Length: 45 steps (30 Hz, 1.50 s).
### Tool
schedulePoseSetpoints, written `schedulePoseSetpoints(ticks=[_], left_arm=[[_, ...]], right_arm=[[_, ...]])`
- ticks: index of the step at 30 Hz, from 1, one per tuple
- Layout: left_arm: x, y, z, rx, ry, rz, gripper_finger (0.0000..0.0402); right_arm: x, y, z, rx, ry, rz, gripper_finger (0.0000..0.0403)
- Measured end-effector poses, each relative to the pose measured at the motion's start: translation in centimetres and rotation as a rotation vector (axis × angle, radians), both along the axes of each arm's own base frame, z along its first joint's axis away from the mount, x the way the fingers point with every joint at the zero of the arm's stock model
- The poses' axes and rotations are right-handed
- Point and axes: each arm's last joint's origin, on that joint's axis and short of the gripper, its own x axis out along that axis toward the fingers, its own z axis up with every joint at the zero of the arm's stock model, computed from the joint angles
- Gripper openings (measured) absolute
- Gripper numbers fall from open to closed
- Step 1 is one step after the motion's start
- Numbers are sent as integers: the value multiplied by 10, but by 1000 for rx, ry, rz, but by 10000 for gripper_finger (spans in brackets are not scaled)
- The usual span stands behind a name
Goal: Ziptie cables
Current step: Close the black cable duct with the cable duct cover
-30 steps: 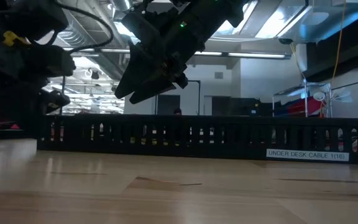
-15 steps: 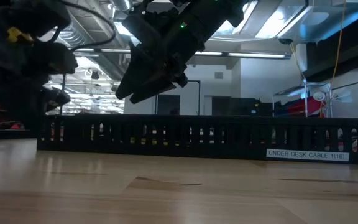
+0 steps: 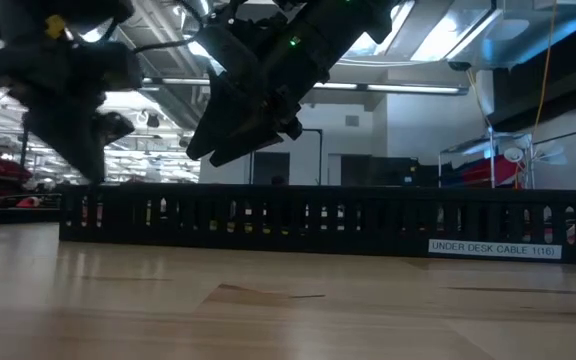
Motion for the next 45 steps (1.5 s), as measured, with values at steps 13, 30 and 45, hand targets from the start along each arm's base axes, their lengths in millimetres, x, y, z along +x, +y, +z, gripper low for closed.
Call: schedulePoseSetpoints(ticks=[13,30,45], left_arm=[[-17,27,49,-37,-250,168,4],[-28,36,90,-167,-633,299,4],[-24,44,97,-305,-736,484,24]], right_arm=[[1,0,1,1,-9,0,209],[1,0,1,2,-10,0,209],[1,0,1,2,-10,0,209]])
